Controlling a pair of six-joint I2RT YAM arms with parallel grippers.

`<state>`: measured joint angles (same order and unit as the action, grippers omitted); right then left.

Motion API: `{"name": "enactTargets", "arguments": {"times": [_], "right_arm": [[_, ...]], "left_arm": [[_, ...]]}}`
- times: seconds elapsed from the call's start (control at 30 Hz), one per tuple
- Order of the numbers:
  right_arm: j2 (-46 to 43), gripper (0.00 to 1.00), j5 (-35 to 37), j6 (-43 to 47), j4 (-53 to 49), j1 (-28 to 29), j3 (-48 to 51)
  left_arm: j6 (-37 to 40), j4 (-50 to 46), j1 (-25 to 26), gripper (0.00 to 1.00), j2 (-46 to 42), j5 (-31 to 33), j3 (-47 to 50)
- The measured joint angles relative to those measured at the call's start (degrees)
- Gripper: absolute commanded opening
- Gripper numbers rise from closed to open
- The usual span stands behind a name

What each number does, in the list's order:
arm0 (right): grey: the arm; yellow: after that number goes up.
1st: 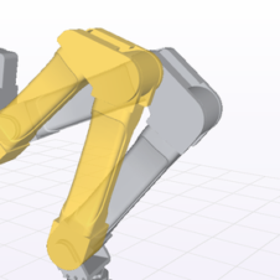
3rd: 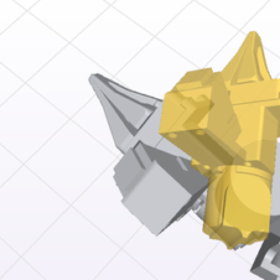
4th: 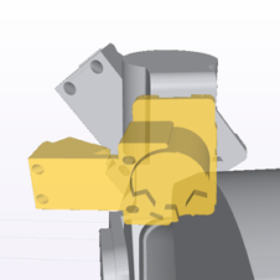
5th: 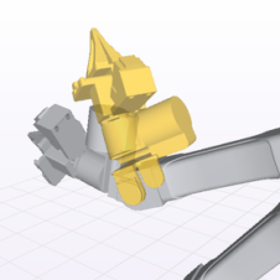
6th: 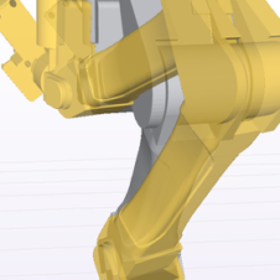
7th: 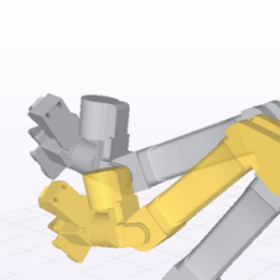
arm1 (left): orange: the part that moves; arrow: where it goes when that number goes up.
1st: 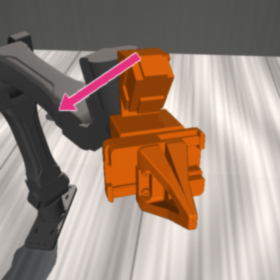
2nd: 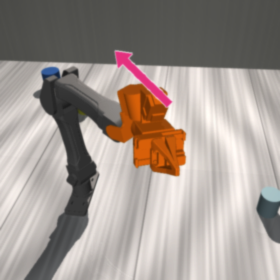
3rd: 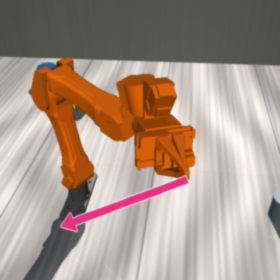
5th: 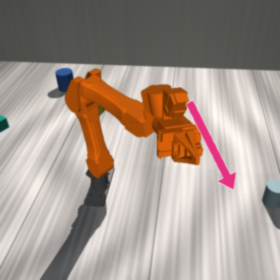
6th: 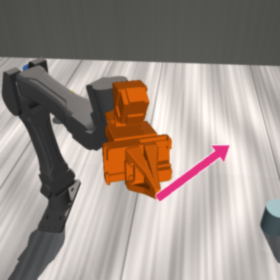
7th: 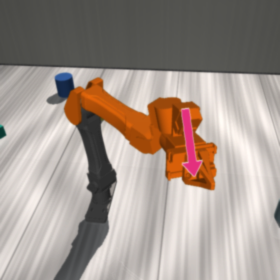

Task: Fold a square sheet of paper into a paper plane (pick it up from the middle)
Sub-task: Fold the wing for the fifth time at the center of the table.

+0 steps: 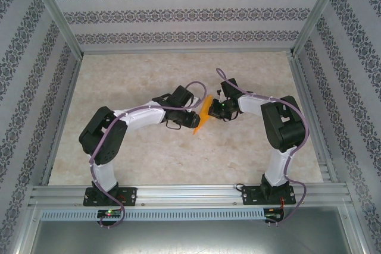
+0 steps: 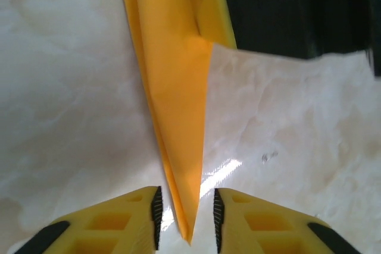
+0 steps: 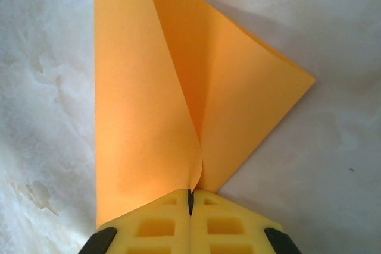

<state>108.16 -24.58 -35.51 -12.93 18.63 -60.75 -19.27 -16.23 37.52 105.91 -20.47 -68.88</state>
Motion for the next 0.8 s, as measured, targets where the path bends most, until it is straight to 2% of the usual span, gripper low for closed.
{"name": "enactTargets", "arguments": {"times": [0.23,0.8], "right_arm": [[0.0,0.0,0.2,0.3,-0.1,0.0,0.0],[0.0,0.0,0.2,1.1,-0.1,0.0,0.0]], "left_arm": [[-4.1,4.3,-1.2,0.17,5.2,-5.3,-1.2],[-5.5,6.1,-1.3,0.17,9.0,-9.6,-1.3]]}}
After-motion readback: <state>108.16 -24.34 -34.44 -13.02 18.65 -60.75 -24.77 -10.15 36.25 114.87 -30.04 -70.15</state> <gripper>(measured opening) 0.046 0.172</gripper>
